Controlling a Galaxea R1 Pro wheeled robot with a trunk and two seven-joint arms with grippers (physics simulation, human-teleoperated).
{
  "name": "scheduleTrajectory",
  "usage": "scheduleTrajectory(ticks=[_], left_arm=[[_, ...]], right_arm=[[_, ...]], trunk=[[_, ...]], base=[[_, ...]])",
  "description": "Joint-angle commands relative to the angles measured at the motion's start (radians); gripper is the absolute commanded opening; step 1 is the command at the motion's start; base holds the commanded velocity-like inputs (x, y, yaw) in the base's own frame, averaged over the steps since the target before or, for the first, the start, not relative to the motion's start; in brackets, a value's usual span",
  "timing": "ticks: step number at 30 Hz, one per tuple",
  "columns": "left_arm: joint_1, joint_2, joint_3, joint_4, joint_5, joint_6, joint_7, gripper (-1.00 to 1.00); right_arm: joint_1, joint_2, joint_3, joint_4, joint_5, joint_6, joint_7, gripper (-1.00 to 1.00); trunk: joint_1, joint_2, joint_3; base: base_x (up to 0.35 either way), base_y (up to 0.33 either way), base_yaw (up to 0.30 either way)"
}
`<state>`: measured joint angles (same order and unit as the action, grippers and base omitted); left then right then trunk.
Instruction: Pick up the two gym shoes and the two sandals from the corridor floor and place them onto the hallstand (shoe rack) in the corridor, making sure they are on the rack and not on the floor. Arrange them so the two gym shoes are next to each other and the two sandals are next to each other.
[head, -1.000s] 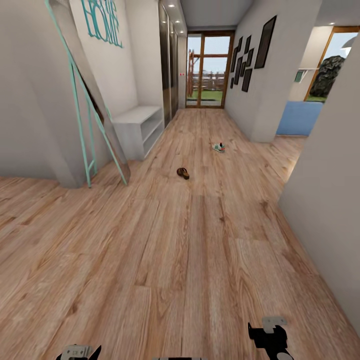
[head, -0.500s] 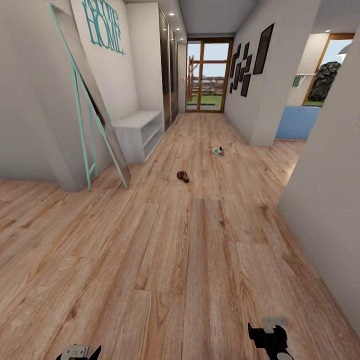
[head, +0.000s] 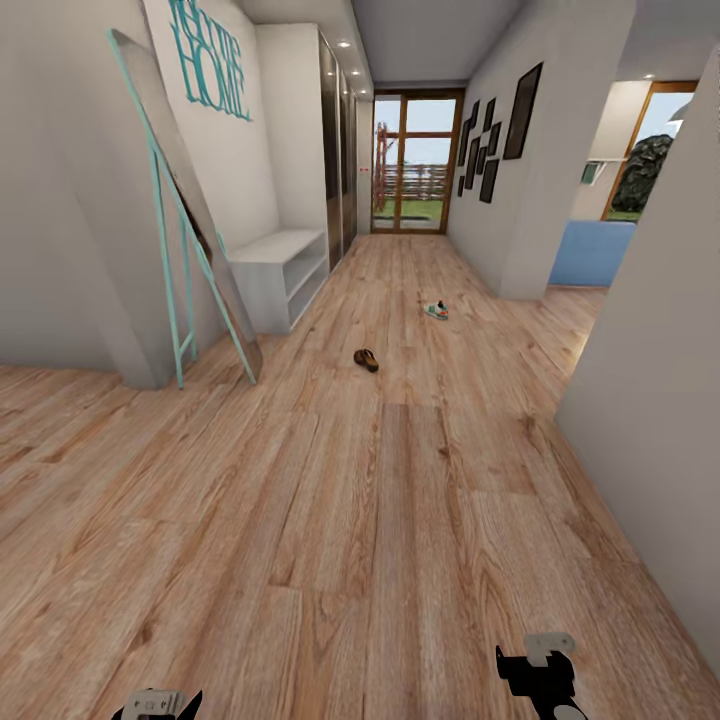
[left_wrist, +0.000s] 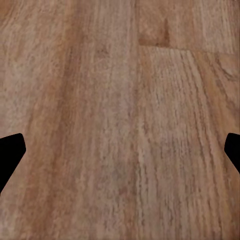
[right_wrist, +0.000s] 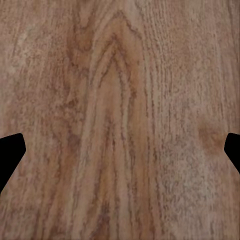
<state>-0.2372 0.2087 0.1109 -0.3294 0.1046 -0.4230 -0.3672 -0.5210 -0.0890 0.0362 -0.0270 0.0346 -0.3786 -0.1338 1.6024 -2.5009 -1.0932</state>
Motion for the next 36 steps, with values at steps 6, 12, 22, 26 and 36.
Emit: scheduleTrajectory(ticks=[6, 12, 22, 26, 36], left_arm=[[-0.001, 0.0, 0.003, 0.001, 0.01, 0.001, -0.009, 1.0], [-0.001, 0.0, 0.003, 0.001, 0.009, 0.002, -0.009, 1.0], [-0.001, 0.0, 0.003, 0.001, 0.009, 0.003, -0.009, 1.0], [-0.001, 0.0, 0.003, 0.001, 0.009, 0.003, -0.009, 1.0], [-0.001, 0.0, 0.003, 0.001, 0.009, 0.003, -0.009, 1.0]], right_arm=[[-0.001, 0.0, 0.004, 0.001, 0.004, -0.002, -0.006, 1.0], [-0.001, 0.0, 0.004, 0.001, 0.004, -0.002, -0.006, 1.0], [-0.001, 0.0, 0.004, 0.001, 0.004, -0.002, -0.006, 1.0], [-0.001, 0.0, 0.004, 0.001, 0.004, -0.002, -0.006, 1.0], [-0.001, 0.0, 0.004, 0.001, 0.004, -0.002, -0.006, 1.0]], trunk=[[0.0, 0.0, 0.009], [0.0, 0.0, 0.018], [0.0, 0.0, 0.033], [0.0, 0.0, 0.04], [0.0, 0.0, 0.055]], base=[[0.0, 0.0, 0.0], [0.0, 0.0, 0.0], [0.016, 0.0, 0.0], [0.216, 0.0, 0.0], [0.314, 0.0, 0.0]])
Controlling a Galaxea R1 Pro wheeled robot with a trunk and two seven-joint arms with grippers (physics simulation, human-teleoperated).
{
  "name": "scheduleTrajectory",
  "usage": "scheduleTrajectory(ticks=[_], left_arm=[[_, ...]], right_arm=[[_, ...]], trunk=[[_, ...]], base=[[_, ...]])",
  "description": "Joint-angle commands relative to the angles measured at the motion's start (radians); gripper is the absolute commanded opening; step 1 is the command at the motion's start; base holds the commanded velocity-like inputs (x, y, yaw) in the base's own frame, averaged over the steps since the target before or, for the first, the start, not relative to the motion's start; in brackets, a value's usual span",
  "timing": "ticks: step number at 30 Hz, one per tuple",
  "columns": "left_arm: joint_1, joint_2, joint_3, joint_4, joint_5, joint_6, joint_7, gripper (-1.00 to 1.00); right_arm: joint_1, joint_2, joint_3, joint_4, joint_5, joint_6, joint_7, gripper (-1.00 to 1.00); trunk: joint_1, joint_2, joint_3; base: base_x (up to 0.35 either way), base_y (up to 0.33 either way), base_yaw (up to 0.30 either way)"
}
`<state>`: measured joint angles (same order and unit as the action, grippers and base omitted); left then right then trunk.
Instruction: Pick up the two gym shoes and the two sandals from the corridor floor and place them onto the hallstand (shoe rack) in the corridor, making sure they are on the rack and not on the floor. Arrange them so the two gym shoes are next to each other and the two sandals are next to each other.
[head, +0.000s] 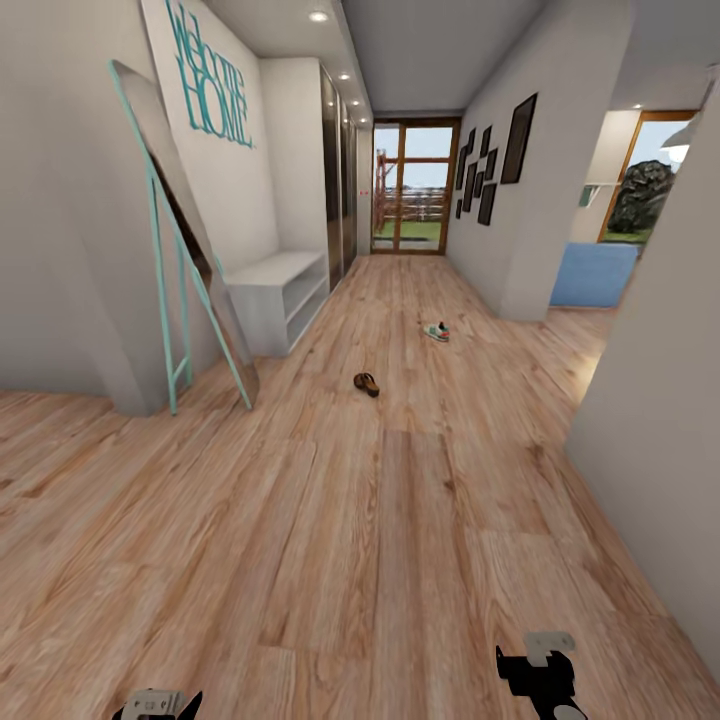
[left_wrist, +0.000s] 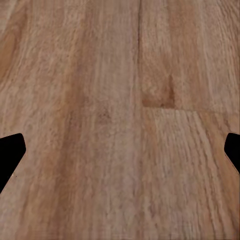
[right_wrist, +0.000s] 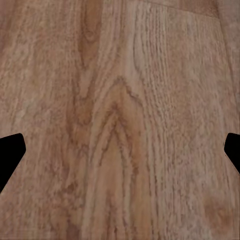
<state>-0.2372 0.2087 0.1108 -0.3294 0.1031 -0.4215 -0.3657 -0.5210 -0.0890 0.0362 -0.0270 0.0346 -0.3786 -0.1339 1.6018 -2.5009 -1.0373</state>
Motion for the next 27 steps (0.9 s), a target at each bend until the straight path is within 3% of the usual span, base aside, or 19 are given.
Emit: scheduleTrajectory(ticks=[1, 13, 27], left_arm=[[-0.001, 0.0, 0.003, 0.001, 0.01, 0.001, -0.01, 1.0], [-0.001, 0.0, 0.003, 0.001, 0.01, 0.001, -0.01, 1.0], [0.0, 0.0, 0.003, 0.001, 0.01, 0.001, -0.01, 1.0]], right_arm=[[-0.001, 0.0, 0.004, 0.001, 0.004, -0.002, -0.006, 1.0], [-0.001, 0.0, 0.004, 0.001, 0.004, -0.002, -0.006, 1.0], [-0.001, 0.0, 0.004, 0.001, 0.004, -0.002, -0.006, 1.0]], trunk=[[0.0, 0.0, 0.001], [0.0, 0.0, 0.018], [0.0, 0.0, 0.02]], base=[[0.335, 0.0, 0.0], [0.337, 0.0, 0.0], [0.337, -0.007, 0.0]])
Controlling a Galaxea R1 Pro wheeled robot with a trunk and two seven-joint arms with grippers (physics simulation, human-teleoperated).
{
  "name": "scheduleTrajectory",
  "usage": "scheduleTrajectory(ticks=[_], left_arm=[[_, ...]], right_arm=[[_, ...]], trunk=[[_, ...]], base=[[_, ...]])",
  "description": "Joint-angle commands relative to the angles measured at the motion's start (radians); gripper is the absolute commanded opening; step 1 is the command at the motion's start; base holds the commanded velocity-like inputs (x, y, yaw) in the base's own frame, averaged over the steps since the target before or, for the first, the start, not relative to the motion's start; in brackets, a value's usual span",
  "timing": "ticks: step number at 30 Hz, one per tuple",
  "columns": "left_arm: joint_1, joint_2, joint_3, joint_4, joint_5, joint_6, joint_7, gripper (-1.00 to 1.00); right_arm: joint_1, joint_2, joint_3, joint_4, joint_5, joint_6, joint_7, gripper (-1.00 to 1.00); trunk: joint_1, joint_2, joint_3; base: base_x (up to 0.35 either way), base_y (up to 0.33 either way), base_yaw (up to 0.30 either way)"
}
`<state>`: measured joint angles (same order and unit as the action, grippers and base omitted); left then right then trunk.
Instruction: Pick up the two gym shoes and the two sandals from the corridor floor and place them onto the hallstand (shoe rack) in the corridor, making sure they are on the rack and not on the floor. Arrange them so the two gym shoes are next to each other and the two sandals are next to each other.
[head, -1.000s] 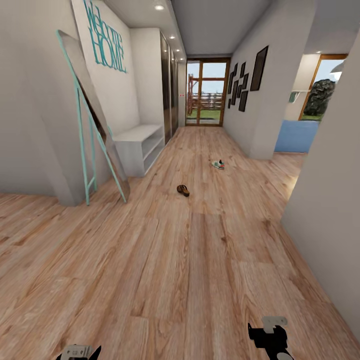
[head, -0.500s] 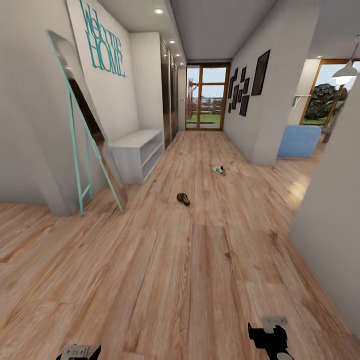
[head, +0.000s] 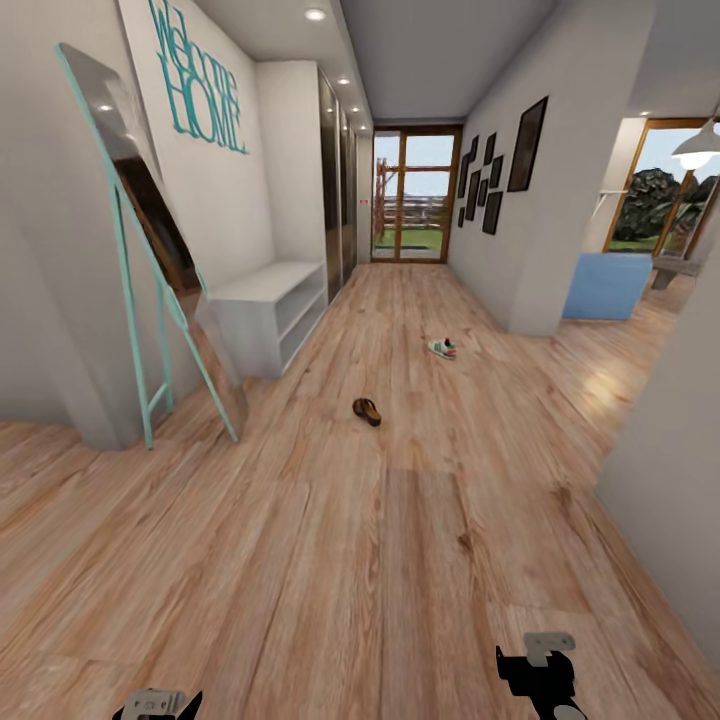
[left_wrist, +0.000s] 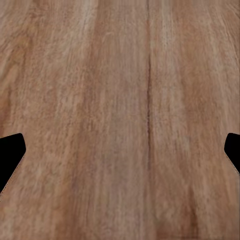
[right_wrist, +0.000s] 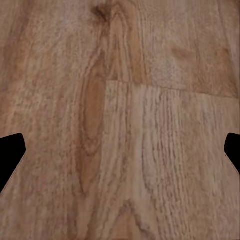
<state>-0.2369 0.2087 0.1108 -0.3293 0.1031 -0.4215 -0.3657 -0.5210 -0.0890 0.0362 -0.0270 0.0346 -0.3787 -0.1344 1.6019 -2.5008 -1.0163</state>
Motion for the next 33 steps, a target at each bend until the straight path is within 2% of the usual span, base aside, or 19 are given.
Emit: scheduleTrajectory(ticks=[1, 6, 20, 33], left_arm=[[-0.001, 0.0, 0.003, 0.001, 0.01, 0.001, -0.01, 1.0], [-0.001, 0.0, 0.003, 0.001, 0.01, 0.001, -0.01, 1.0], [-0.001, 0.0, 0.003, 0.001, 0.009, 0.001, -0.01, 1.0], [-0.001, 0.0, 0.003, 0.001, 0.009, 0.001, -0.01, 1.0]], right_arm=[[-0.001, 0.0, 0.004, 0.001, 0.004, -0.002, -0.006, 1.0], [-0.001, 0.0, 0.004, 0.001, 0.004, -0.002, -0.006, 1.0], [-0.001, 0.0, 0.004, 0.0, 0.004, -0.002, -0.007, 1.0], [-0.001, -0.001, 0.004, 0.001, 0.004, -0.002, -0.006, 1.0]], trunk=[[0.0, 0.0, -0.001], [0.0, 0.0, -0.001], [0.0, 0.0, -0.001], [0.0, 0.0, -0.001]], base=[[0.337, -0.06, 0.0], [0.337, -0.066, -0.046], [0.337, -0.072, -0.221], [0.337, -0.073, -0.031]])
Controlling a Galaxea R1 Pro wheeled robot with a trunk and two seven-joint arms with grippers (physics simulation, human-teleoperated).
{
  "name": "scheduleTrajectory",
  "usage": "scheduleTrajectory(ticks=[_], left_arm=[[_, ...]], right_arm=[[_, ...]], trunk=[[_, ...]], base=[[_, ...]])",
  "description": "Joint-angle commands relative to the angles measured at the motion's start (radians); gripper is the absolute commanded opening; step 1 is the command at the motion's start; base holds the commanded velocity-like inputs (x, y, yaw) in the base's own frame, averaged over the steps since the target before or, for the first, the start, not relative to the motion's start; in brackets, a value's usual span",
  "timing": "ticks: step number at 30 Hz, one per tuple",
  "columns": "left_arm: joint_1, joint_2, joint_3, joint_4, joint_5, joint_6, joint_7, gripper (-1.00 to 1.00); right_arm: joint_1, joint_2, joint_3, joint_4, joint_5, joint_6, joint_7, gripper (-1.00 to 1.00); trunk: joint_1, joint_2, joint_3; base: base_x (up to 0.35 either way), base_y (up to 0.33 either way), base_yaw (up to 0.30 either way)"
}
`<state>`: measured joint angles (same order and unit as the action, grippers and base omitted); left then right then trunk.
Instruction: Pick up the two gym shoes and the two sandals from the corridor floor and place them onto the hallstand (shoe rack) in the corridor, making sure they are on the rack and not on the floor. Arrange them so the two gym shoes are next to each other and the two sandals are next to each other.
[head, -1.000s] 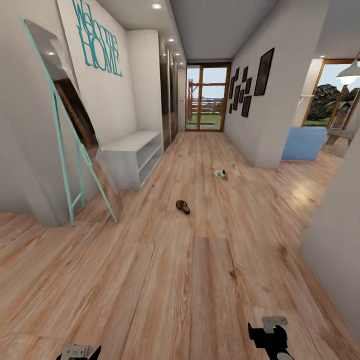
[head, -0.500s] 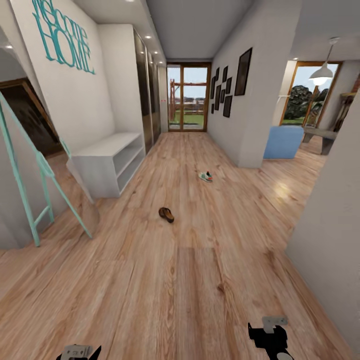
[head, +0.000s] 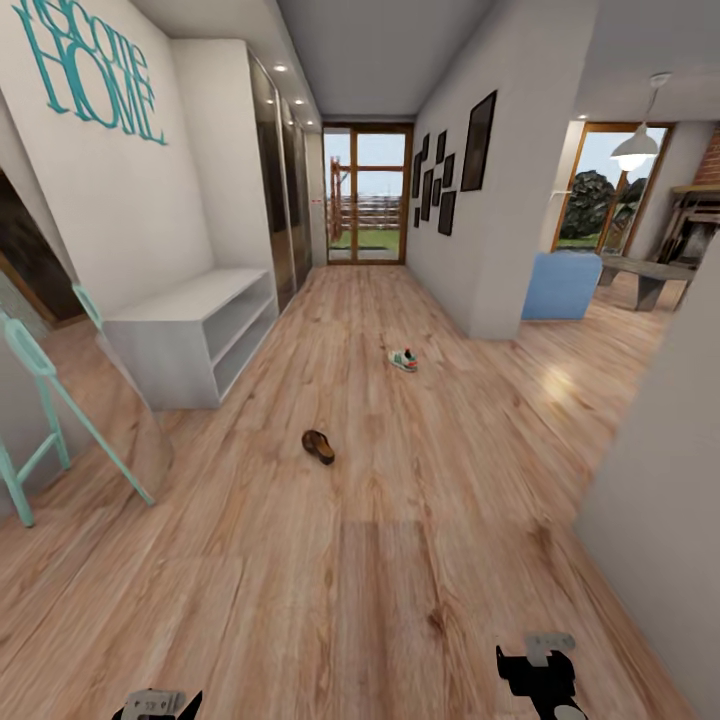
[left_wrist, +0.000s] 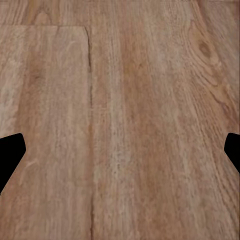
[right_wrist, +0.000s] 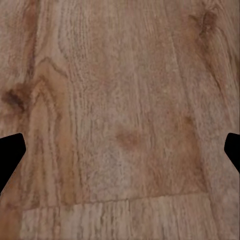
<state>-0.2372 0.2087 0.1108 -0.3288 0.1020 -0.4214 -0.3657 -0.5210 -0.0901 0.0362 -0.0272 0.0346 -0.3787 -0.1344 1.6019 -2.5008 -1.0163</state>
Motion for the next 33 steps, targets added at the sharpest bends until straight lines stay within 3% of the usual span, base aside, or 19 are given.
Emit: scheduleTrajectory(ticks=[1, 33], left_arm=[[-0.001, 0.0, 0.003, 0.001, 0.011, 0.001, -0.01, 1.0], [-0.001, 0.0, 0.003, 0.001, 0.01, 0.001, -0.01, 1.0]], right_arm=[[-0.001, 0.0, 0.004, 0.001, 0.004, -0.002, -0.006, 1.0], [-0.001, 0.0, 0.004, 0.001, 0.005, -0.002, -0.007, 1.0]], trunk=[[0.0, 0.0, -0.001], [0.0, 0.0, -0.001]], base=[[0.337, -0.073, -0.004], [0.334, -0.083, 0.0]])
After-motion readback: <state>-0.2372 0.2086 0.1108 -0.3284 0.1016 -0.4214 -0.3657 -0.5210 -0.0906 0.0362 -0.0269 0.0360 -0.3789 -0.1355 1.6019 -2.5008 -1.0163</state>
